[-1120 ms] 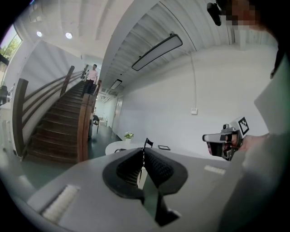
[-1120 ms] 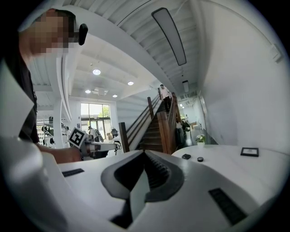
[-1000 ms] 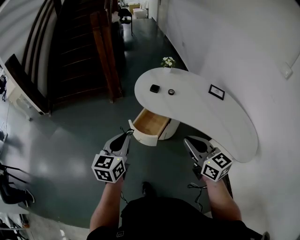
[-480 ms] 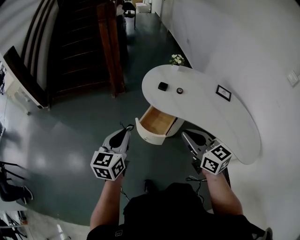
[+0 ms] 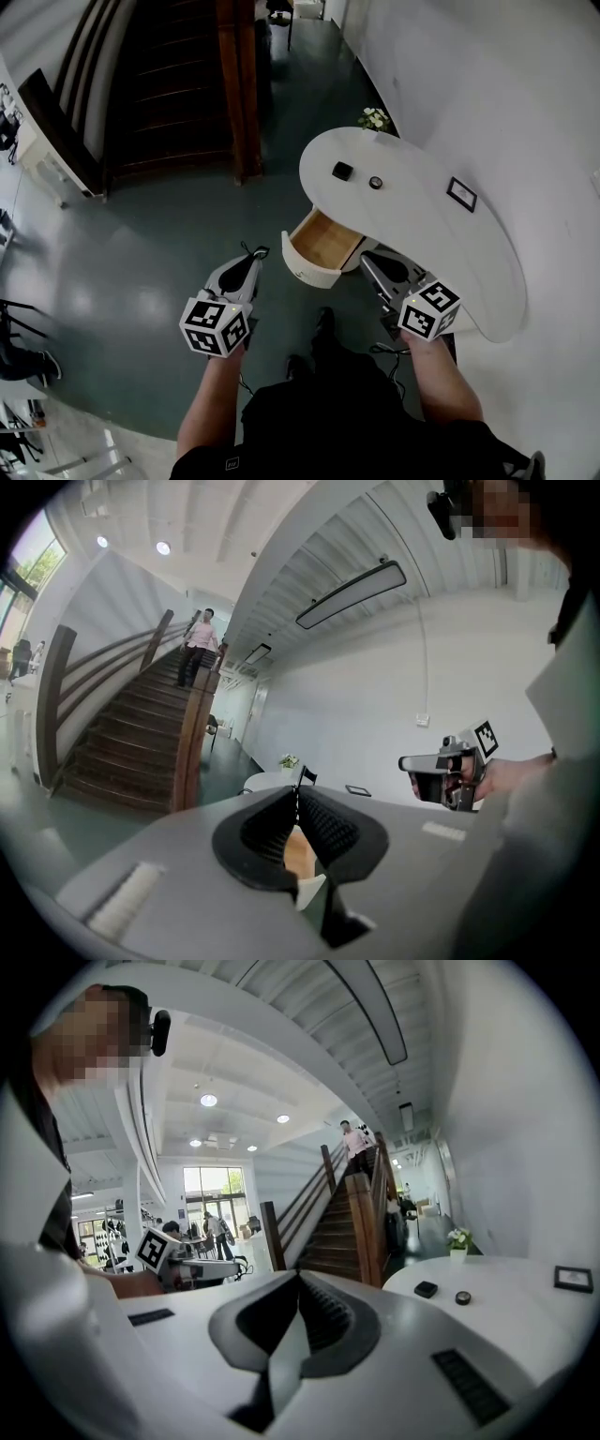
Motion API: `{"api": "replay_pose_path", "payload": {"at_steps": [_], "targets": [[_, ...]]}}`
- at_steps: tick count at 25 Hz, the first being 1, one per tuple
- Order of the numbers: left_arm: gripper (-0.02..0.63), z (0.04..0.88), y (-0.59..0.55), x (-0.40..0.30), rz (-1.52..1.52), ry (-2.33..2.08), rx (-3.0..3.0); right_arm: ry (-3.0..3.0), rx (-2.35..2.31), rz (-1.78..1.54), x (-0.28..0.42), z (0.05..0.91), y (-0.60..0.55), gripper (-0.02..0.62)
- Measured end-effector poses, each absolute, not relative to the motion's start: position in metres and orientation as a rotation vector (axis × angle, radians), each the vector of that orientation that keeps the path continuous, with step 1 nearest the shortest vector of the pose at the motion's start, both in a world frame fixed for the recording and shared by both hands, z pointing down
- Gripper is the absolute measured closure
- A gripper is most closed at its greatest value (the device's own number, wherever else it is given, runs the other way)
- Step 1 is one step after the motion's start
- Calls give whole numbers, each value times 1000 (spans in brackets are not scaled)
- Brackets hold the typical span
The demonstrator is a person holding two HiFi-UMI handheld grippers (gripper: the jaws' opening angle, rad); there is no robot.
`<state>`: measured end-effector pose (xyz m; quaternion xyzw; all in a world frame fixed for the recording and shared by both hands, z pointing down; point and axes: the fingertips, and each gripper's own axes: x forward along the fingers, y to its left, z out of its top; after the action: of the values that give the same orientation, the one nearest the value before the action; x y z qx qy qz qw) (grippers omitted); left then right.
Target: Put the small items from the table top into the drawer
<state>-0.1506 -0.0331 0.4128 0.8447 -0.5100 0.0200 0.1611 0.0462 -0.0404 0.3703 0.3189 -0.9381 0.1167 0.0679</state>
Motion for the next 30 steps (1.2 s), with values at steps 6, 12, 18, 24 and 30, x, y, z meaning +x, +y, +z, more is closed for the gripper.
{"api": "replay_pose_path", "payload": {"at_steps": [6,12,18,24,30], "targets": [[581,417,-57,-150,99,-1468,2398,-2856,907,395,38,380,-76,583],[581,433,-112,-142,129,-1484,2349,-2867,840,448,40,402,-135,583],[581,448,-177,-126,211,-1486,2312,-2865,784,505,48,424,-202,583],[581,458,-223,-108,272,-1465,2297,-2873,725,550,51,441,-248,583],[581,477,-239,-104,300,-1408,2289,-2846,747,608,48,456,-262,583]]}}
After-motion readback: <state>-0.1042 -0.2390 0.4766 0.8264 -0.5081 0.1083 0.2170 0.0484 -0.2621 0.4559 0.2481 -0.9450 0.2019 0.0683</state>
